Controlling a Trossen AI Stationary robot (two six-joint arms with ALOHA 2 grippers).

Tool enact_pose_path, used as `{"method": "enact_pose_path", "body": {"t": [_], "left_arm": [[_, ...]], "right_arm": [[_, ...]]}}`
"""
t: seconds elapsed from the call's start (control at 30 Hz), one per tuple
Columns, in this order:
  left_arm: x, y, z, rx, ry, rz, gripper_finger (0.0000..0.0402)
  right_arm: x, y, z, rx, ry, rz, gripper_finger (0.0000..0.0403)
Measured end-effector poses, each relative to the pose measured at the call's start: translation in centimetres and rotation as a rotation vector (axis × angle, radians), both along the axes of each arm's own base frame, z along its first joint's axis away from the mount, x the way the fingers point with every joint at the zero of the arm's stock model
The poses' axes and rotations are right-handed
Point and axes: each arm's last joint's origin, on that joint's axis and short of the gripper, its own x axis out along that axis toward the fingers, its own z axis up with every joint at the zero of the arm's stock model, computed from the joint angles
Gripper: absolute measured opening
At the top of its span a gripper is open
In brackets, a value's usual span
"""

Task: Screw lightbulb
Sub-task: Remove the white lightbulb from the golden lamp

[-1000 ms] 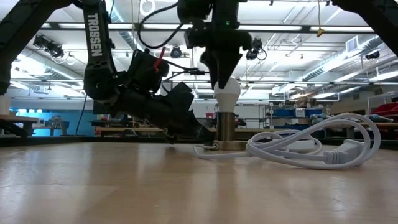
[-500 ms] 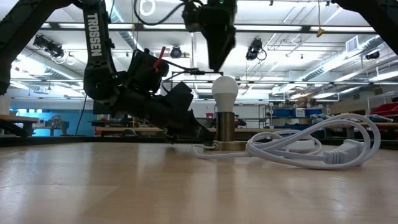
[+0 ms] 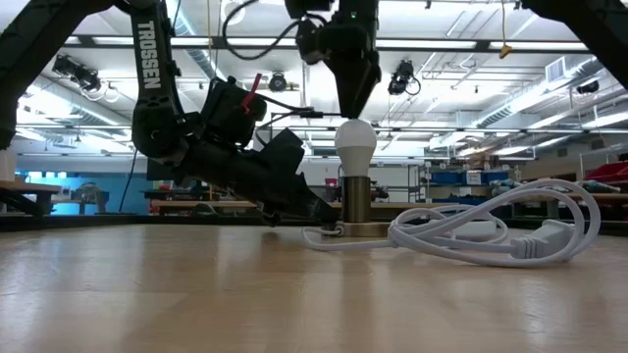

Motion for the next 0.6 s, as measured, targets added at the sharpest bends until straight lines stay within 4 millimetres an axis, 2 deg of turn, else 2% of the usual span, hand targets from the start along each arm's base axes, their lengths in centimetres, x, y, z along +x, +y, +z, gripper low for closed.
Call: {"method": "enact_pose_path", "body": {"t": [0.27, 0.6], "left_arm": [[0.0, 0.0, 0.0, 0.000, 0.001, 0.000, 0.0000], [0.0, 0.0, 0.0, -0.001, 0.001, 0.000, 0.0000]], "right_arm": [[0.2, 0.0, -2.4, 0.052, 0.030, 0.008, 0.0264], [0.5, -0.1, -3.1, 0.058, 0.013, 0.034, 0.0276]]}}
